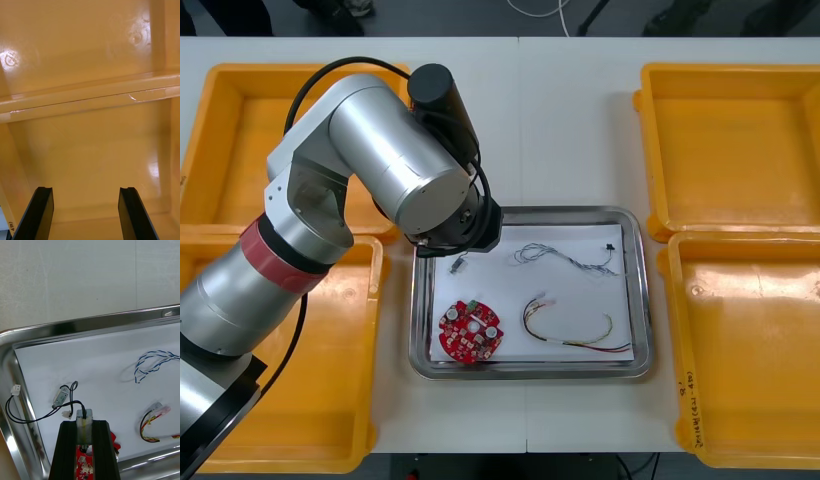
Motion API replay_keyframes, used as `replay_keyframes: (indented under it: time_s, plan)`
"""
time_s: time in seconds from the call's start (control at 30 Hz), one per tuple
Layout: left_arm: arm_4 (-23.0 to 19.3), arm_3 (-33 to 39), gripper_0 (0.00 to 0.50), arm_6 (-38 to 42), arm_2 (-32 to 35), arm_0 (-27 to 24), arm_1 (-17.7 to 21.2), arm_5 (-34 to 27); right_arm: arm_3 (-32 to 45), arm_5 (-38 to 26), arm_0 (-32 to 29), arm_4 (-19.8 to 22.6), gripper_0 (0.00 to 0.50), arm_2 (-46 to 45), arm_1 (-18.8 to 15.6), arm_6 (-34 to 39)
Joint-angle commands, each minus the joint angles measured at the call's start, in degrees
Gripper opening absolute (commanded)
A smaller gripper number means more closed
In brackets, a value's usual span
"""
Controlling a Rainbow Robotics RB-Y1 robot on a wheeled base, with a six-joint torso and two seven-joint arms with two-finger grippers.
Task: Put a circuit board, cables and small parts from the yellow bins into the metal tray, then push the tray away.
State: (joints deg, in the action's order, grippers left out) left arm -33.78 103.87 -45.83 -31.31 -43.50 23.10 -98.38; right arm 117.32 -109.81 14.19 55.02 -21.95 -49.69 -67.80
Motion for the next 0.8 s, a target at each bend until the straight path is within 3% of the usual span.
replay_keyframes:
  time_s: [0.03, 0.67, 0.73, 0.8]
  plan:
    - [-0.41, -2.53, 0.000, 0.04, -2.18, -2.64, -1.22, 3.19, 0.10, -0.19, -0.48, 0.44, 0.500, -1.78, -2.78, 0.21]
    - [0.03, -7.71, 0.015, 0.39, -7.10, -1.59, 0.63, 11.46, 0.10, -0.19, -0.48, 0.79, 0.500, -1.78, -2.78, 0.38]
    - [-0.06, -7.71, 0.198, 0.47, -7.10, -1.59, 0.63, 11.46, 0.10, -0.19, -0.48, 0.79, 0.500, -1.78, -2.78, 0.38]
    - [-0.06, -7.71, 0.299, 0.56, -7.10, -1.59, 0.63, 11.46, 0.10, -0.19, -0.48, 0.79, 0.500, -1.78, -2.78, 0.47]
